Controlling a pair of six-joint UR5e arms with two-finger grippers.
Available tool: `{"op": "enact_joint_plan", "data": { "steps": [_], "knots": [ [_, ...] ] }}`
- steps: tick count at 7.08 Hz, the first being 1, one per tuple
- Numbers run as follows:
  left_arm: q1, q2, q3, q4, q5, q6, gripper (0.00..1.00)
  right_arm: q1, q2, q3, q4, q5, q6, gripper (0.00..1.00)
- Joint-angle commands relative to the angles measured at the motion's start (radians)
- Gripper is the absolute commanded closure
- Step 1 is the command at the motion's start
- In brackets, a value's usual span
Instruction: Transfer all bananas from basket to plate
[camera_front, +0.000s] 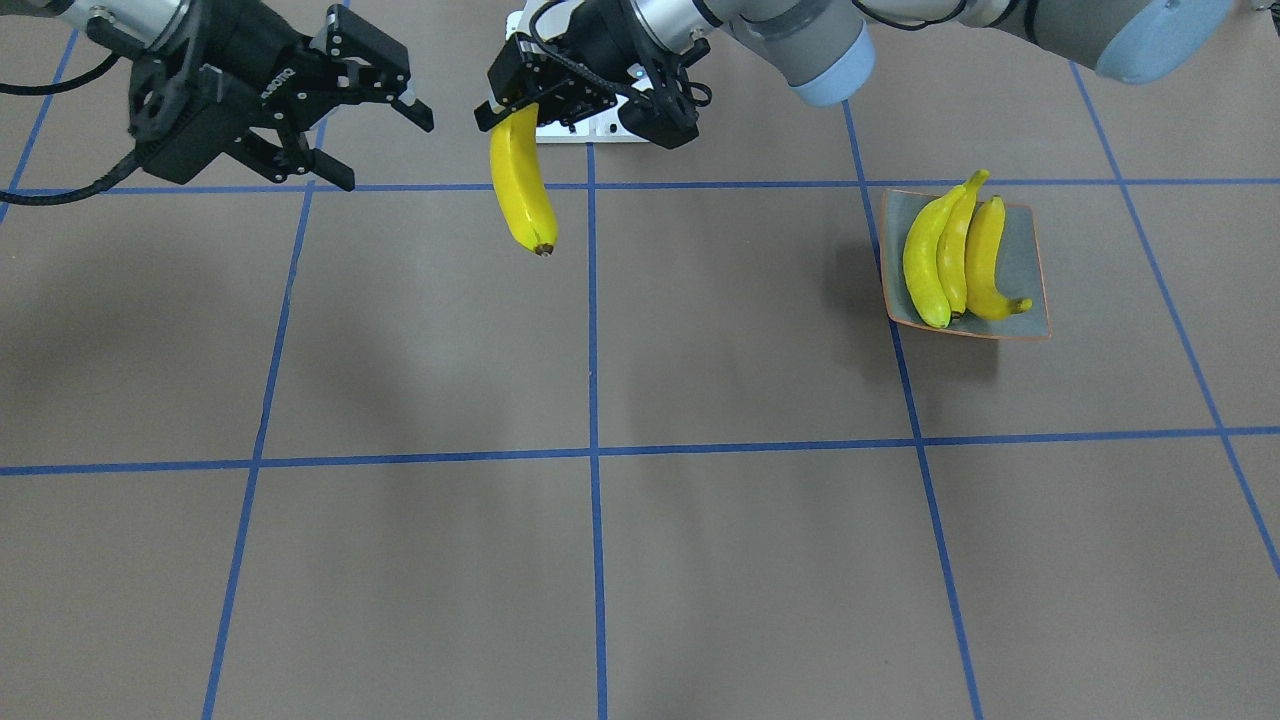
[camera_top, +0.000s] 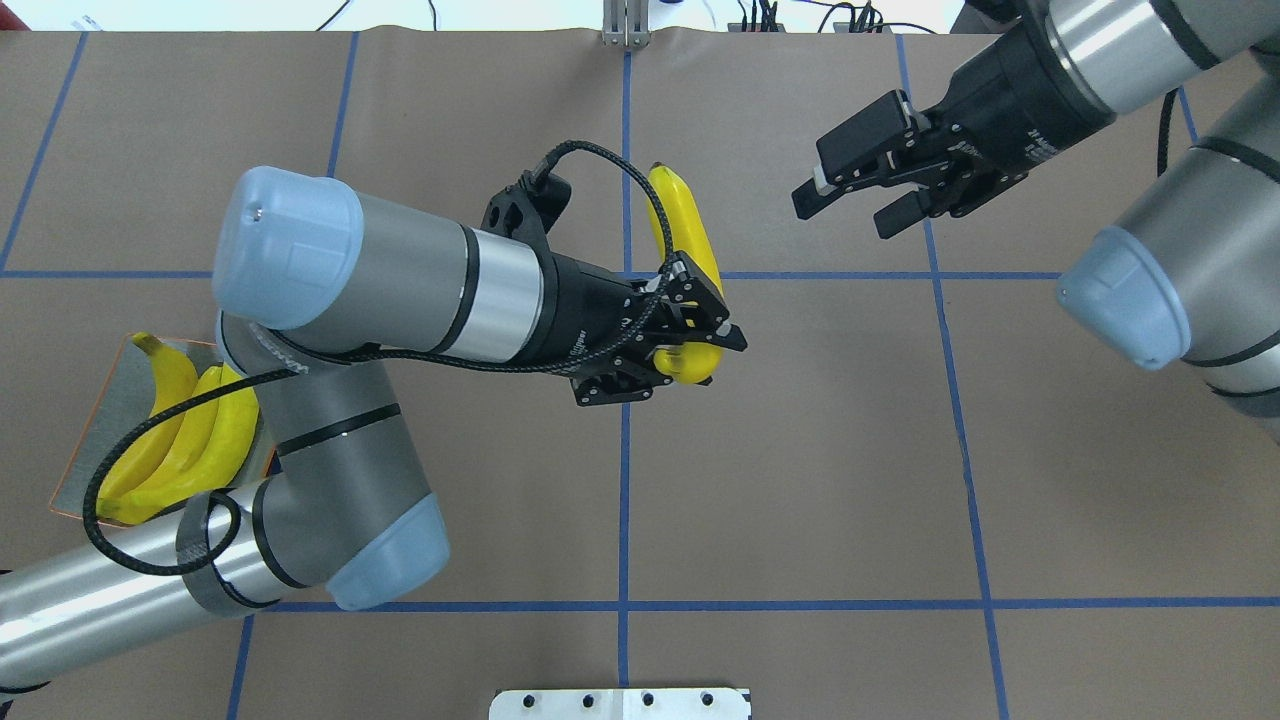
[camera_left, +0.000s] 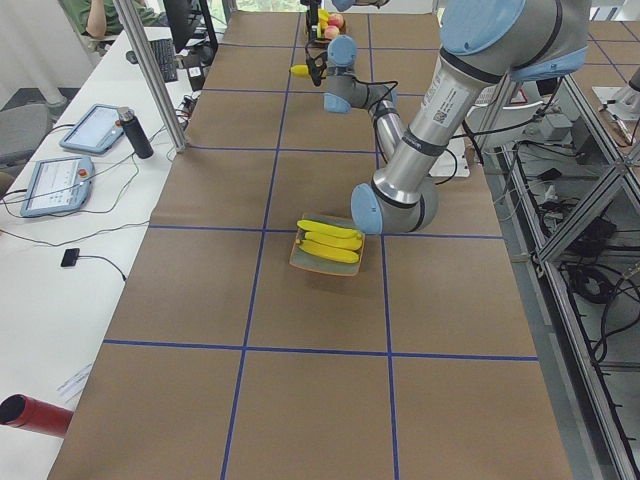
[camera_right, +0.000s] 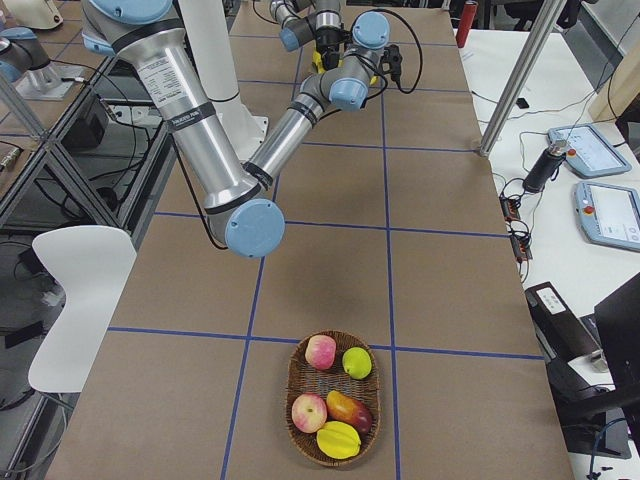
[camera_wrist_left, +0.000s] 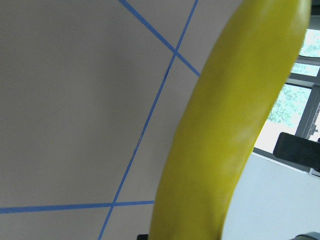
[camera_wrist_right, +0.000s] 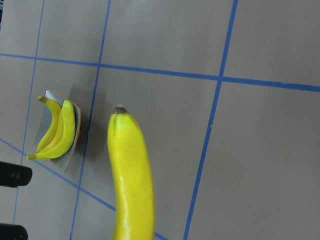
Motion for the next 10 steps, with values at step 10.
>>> {"op": "enact_joint_plan", "data": {
  "steps": [10],
  "knots": [
    [-0.339,0.721,-0.164,0.051,-0.341,0.591,1.00,0.137,-0.121,-0.089,0.000,-0.076,-0.017,0.00]
  ]
}}
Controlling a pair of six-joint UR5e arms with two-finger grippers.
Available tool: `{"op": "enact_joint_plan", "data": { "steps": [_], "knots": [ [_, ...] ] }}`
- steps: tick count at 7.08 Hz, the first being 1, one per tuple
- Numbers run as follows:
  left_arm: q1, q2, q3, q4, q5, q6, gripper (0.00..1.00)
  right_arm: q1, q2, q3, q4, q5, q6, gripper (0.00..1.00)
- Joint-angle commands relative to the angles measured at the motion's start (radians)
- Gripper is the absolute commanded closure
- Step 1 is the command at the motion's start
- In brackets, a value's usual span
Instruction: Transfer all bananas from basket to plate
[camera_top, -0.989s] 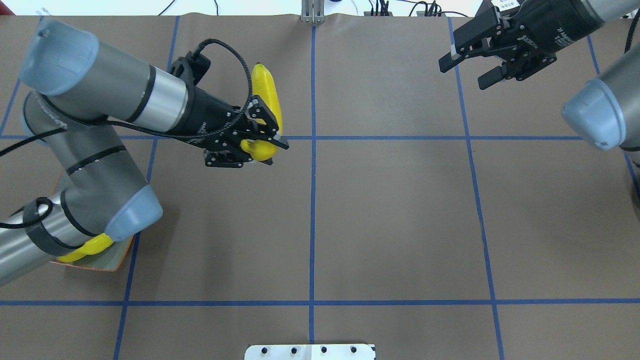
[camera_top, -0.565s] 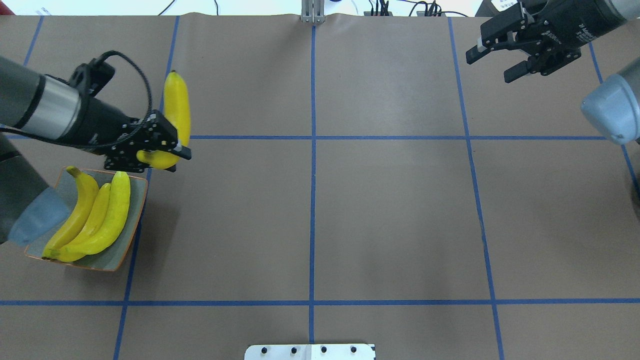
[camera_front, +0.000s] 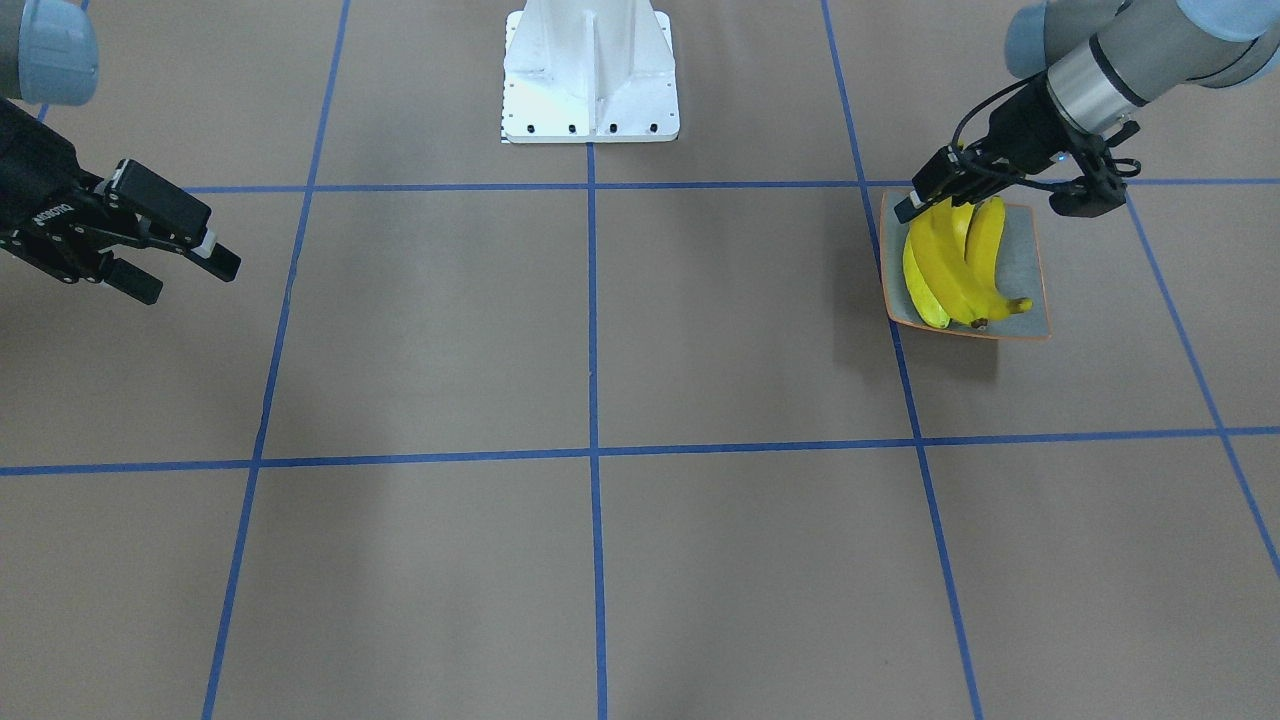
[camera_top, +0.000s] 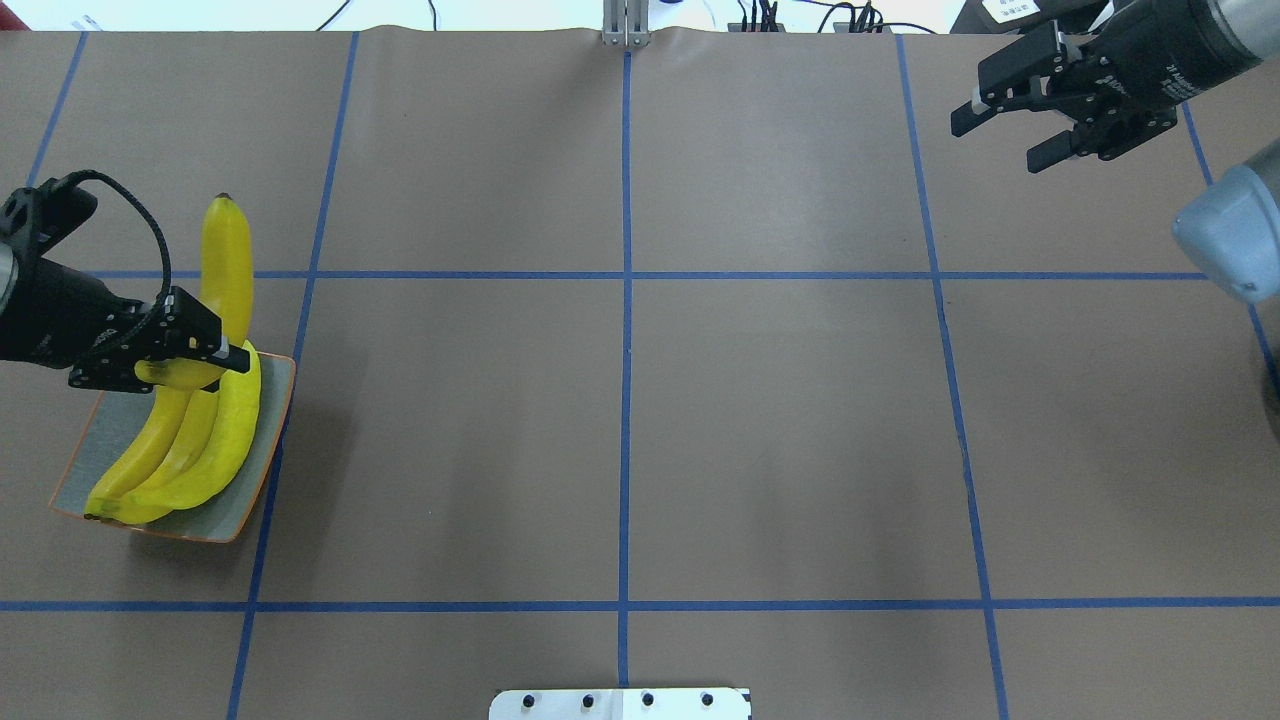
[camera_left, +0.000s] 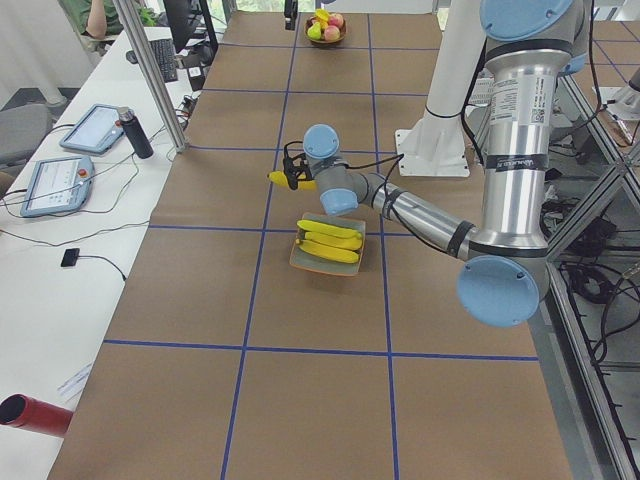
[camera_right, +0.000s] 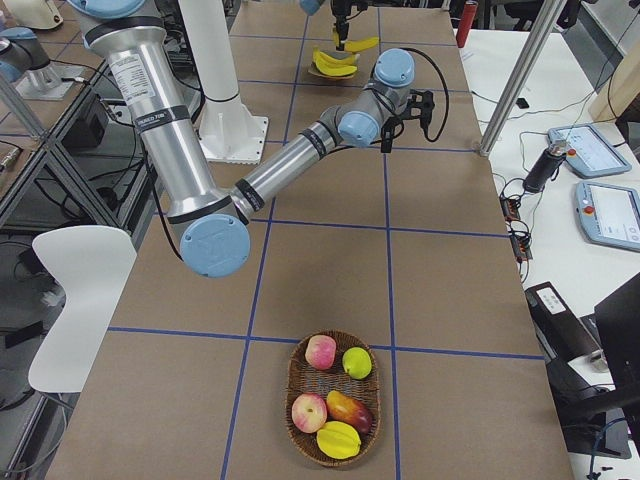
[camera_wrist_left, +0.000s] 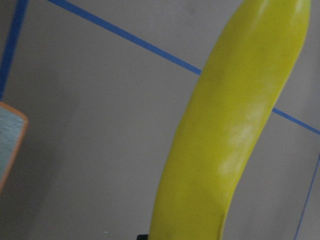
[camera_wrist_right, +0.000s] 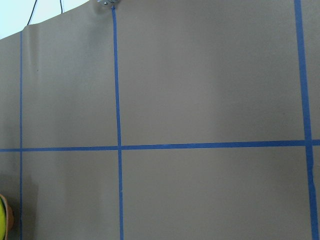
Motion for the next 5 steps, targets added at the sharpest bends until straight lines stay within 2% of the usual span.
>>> {"op": "enact_joint_plan", "data": {
  "steps": [1,3,5],
  "knots": [
    [0.044,0.033,-0.001,0.001,0.006,0.057,1.00,-0.003,0.000,-0.008,0.002,-0.010,0.000,0.00],
    [0.128,0.032,0.004,0.001,0.029,0.057,1.00,-0.012,0.002,-0.022,0.002,-0.025,-0.002,0.00],
    [0.153,0.033,0.016,0.001,0.034,0.059,1.00,-0.015,0.002,-0.022,0.003,-0.025,-0.002,0.00]
  ]
}}
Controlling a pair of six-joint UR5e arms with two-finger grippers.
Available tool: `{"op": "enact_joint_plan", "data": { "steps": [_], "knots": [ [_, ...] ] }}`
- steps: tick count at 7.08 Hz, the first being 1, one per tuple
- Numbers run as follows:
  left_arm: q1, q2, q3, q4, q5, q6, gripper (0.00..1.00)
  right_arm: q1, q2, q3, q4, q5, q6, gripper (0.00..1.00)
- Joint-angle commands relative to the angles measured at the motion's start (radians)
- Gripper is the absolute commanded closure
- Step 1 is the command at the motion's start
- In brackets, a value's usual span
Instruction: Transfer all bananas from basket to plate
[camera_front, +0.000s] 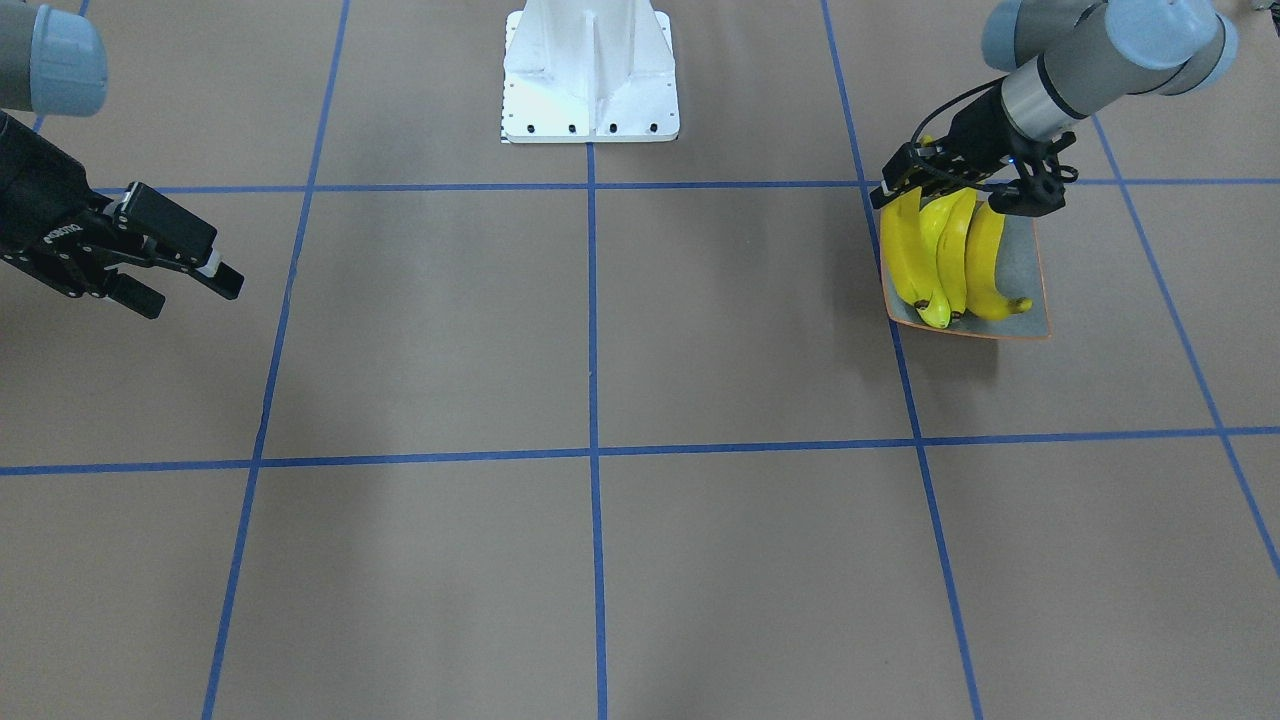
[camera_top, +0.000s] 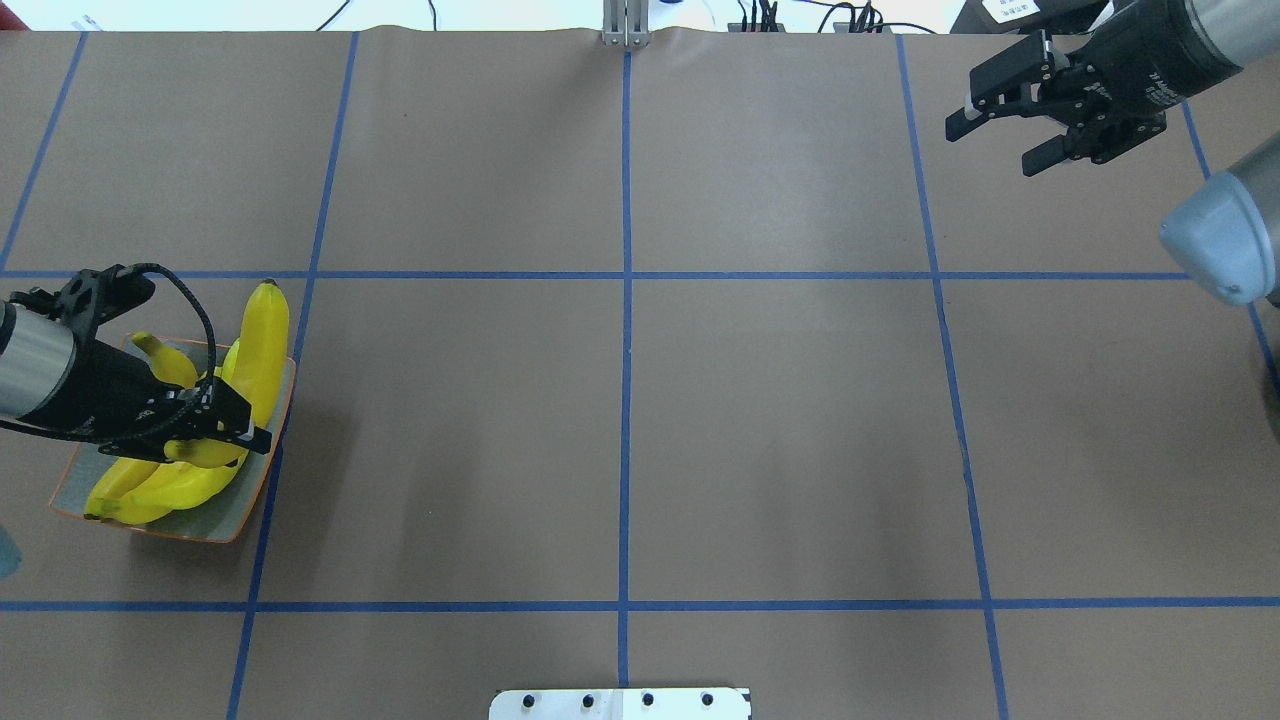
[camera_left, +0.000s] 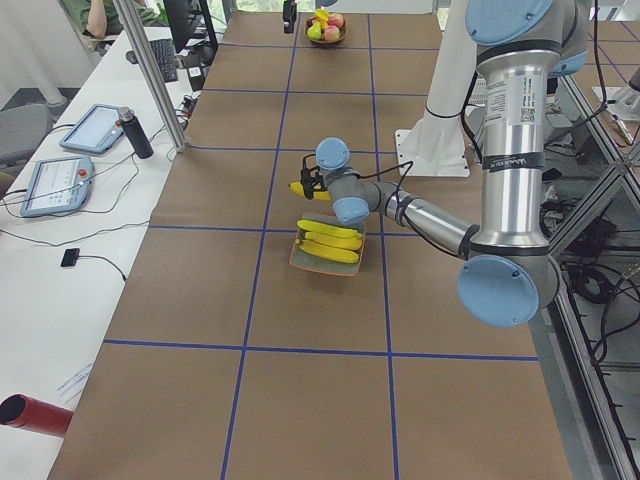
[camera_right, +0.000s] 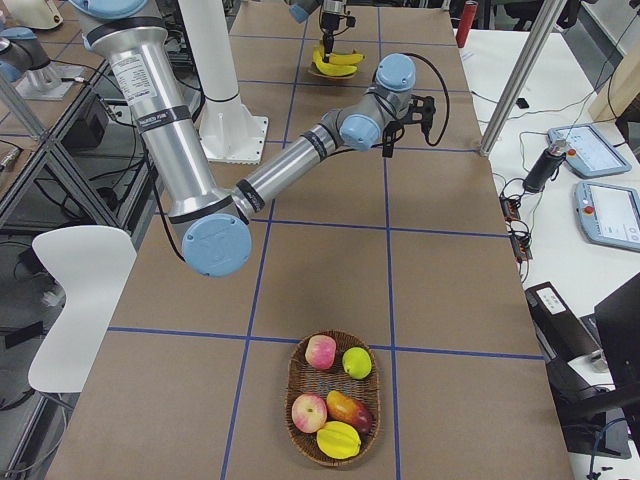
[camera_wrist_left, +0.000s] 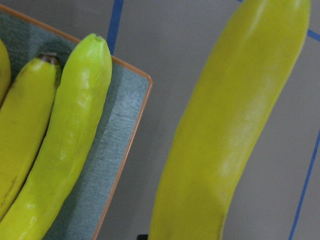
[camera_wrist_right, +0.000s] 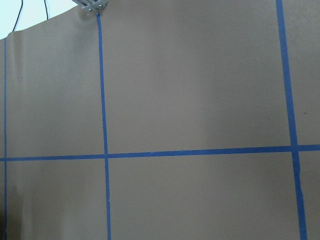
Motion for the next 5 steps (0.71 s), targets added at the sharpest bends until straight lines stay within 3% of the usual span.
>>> {"op": "enact_joint_plan", "data": {
  "steps": [1,5],
  "knots": [
    [0.017,0.001,0.023,0.001,0.004,0.005,1.00,-0.002,0.001,-0.001,0.001,-0.001,0.000,0.00],
    [0.016,0.024,0.058,0.001,0.003,0.065,1.00,-0.004,-0.004,-0.002,0.001,-0.003,0.000,0.00]
  ]
}}
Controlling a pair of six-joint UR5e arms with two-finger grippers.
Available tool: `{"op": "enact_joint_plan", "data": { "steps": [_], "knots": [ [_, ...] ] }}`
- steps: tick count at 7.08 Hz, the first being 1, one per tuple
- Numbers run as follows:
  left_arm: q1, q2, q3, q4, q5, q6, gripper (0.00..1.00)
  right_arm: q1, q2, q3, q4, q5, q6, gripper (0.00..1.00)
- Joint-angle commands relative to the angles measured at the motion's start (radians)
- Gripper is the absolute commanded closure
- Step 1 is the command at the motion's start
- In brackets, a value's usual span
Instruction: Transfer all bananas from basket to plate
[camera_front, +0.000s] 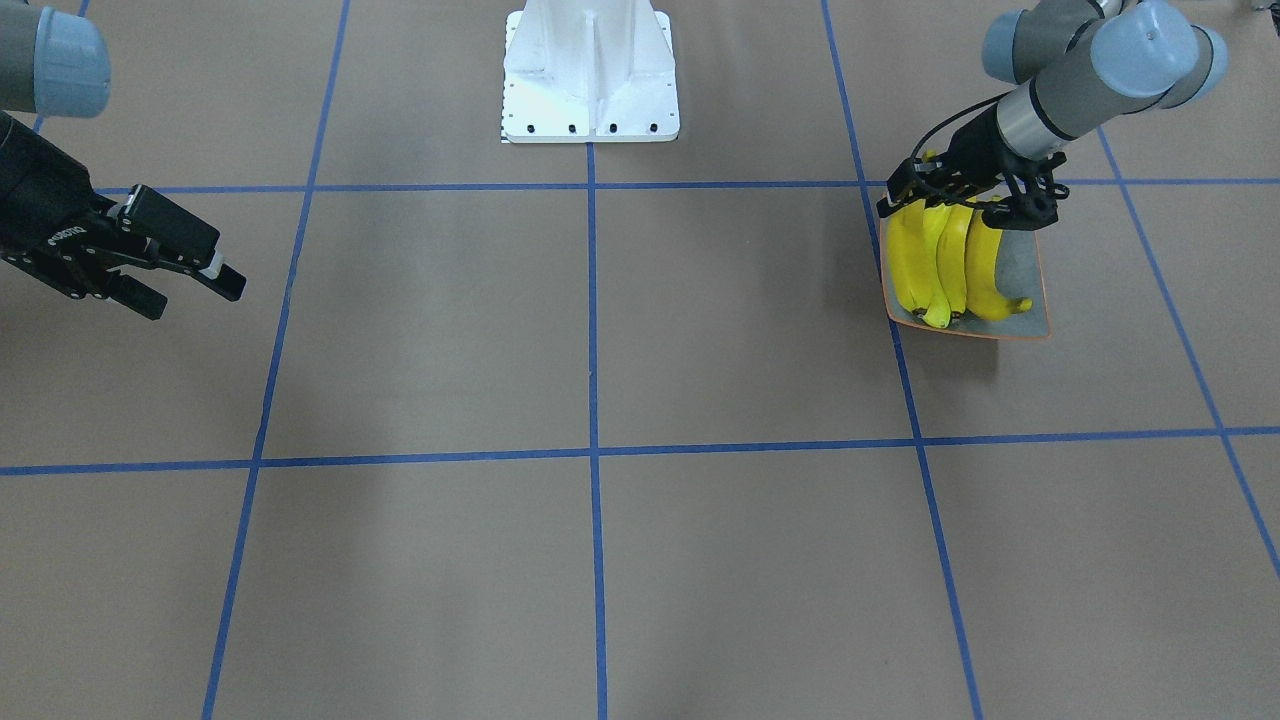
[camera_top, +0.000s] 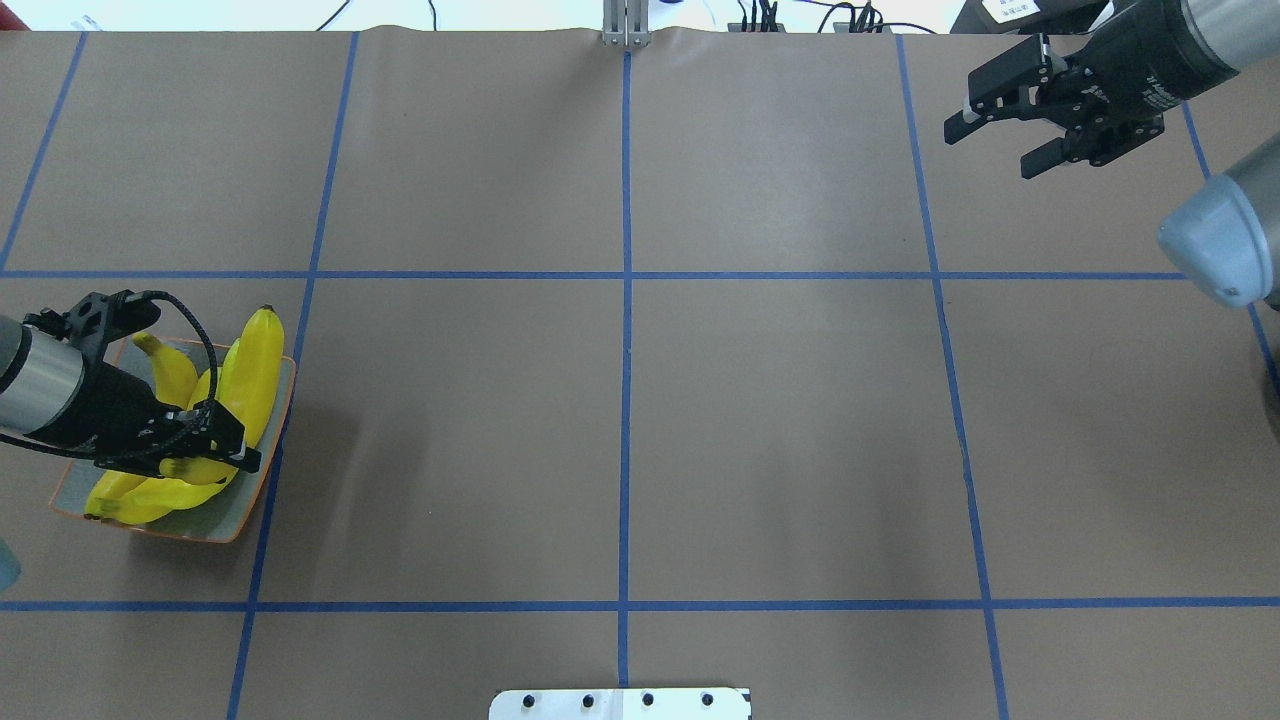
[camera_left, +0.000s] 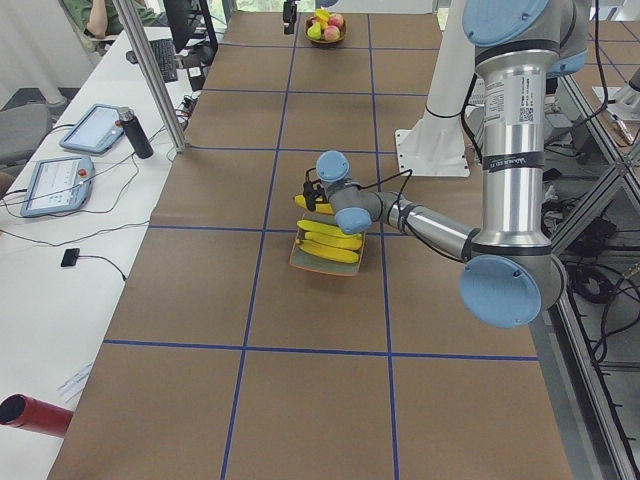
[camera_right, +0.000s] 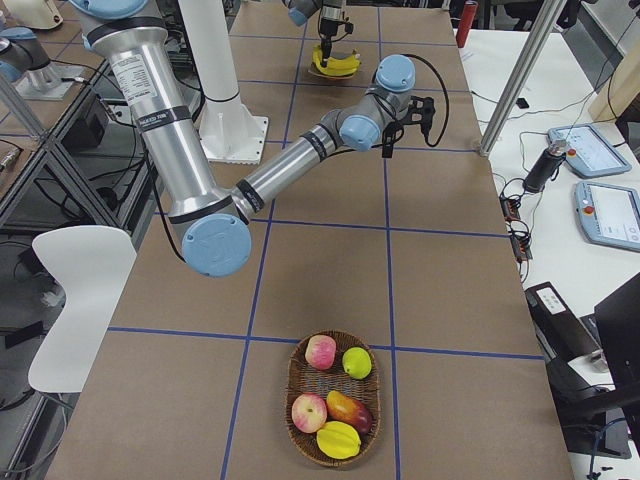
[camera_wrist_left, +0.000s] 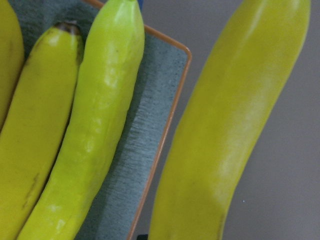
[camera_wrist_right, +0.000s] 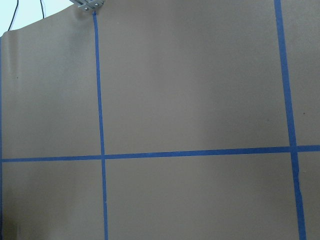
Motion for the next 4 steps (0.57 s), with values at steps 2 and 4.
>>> {"op": "enact_joint_plan", "data": {
  "steps": [2,4],
  "knots": [
    [0.004,0.002,0.026,-0.001,0.000,0.003,1.00,-0.001,0.000,-0.006,0.002,0.000,-0.001,0.00],
    [0.007,0.002,0.031,-0.002,0.000,0.003,1.00,-0.001,-0.001,-0.010,0.002,-0.001,-0.009,0.00]
  ]
}}
